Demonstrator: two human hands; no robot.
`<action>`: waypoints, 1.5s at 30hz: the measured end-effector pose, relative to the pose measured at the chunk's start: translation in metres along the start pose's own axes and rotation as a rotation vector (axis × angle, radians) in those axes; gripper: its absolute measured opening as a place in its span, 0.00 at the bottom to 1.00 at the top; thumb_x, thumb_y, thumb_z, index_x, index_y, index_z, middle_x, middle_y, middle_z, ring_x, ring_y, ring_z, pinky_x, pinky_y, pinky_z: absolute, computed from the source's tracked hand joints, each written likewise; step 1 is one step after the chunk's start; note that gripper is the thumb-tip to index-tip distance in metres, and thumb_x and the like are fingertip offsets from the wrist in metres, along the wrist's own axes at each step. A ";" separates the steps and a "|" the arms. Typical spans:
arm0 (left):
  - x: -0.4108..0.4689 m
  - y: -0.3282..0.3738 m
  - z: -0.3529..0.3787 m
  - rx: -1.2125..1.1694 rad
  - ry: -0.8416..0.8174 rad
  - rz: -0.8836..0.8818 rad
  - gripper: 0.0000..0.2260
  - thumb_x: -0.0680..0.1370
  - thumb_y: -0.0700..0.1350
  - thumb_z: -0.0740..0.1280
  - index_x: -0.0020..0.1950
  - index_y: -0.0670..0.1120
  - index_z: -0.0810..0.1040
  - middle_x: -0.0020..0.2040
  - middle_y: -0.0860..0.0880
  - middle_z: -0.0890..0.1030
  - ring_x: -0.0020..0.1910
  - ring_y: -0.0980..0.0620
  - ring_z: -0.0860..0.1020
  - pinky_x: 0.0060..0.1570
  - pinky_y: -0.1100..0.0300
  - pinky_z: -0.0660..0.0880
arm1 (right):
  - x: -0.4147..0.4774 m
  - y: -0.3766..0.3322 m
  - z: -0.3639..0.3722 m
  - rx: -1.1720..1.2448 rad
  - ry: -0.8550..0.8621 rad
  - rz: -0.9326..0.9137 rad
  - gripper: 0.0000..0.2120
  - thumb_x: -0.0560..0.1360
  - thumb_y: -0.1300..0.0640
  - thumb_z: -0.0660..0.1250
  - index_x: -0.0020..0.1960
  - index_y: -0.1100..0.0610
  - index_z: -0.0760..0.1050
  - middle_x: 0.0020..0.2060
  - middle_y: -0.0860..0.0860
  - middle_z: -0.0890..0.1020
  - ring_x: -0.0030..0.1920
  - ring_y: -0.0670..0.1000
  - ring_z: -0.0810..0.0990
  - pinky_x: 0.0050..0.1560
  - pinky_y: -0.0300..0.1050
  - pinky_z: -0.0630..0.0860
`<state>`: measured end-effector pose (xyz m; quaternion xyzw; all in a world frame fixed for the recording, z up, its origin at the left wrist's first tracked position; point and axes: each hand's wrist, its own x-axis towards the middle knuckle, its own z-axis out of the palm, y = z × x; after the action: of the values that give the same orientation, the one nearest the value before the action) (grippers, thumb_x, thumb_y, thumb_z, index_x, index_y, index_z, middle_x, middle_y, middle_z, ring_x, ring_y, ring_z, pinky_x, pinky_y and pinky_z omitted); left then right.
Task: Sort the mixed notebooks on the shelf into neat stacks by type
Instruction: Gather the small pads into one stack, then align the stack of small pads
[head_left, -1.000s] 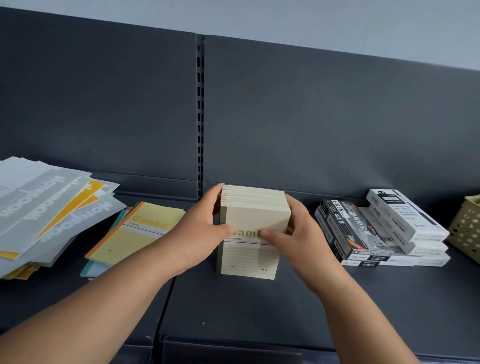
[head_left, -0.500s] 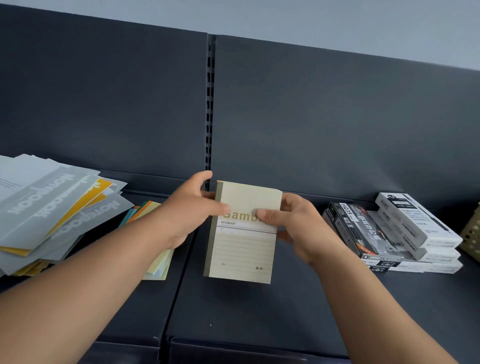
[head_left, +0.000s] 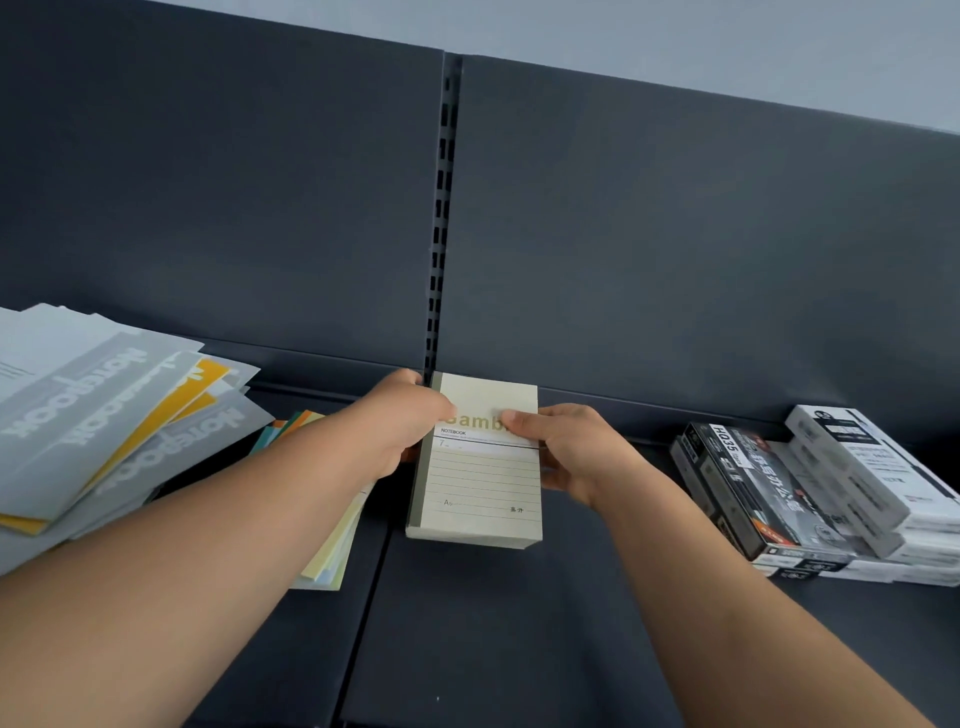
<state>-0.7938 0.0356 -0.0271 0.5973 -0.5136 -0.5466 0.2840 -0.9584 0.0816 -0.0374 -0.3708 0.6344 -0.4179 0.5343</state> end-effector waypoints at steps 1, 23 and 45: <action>0.006 0.000 0.001 0.021 -0.002 -0.007 0.24 0.71 0.39 0.69 0.67 0.44 0.70 0.59 0.44 0.78 0.58 0.43 0.77 0.62 0.45 0.72 | 0.004 0.000 0.001 -0.012 0.020 0.011 0.10 0.74 0.57 0.73 0.51 0.62 0.79 0.40 0.53 0.86 0.37 0.51 0.85 0.35 0.44 0.80; 0.022 0.007 0.008 0.537 0.145 0.096 0.14 0.77 0.36 0.60 0.63 0.42 0.67 0.48 0.47 0.72 0.43 0.48 0.73 0.36 0.58 0.69 | 0.024 0.003 0.015 -0.282 0.268 -0.065 0.21 0.73 0.47 0.72 0.61 0.57 0.76 0.53 0.53 0.84 0.52 0.56 0.83 0.50 0.54 0.81; -0.051 -0.049 -0.139 0.551 0.124 0.134 0.27 0.78 0.51 0.65 0.75 0.47 0.60 0.67 0.46 0.71 0.61 0.47 0.71 0.50 0.59 0.66 | -0.073 0.014 0.173 -0.504 0.145 -0.321 0.28 0.81 0.52 0.62 0.78 0.51 0.56 0.73 0.46 0.67 0.68 0.46 0.69 0.62 0.39 0.67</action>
<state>-0.6413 0.0673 -0.0188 0.6490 -0.6628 -0.3287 0.1776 -0.7765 0.1307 -0.0374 -0.5561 0.6880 -0.3520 0.3059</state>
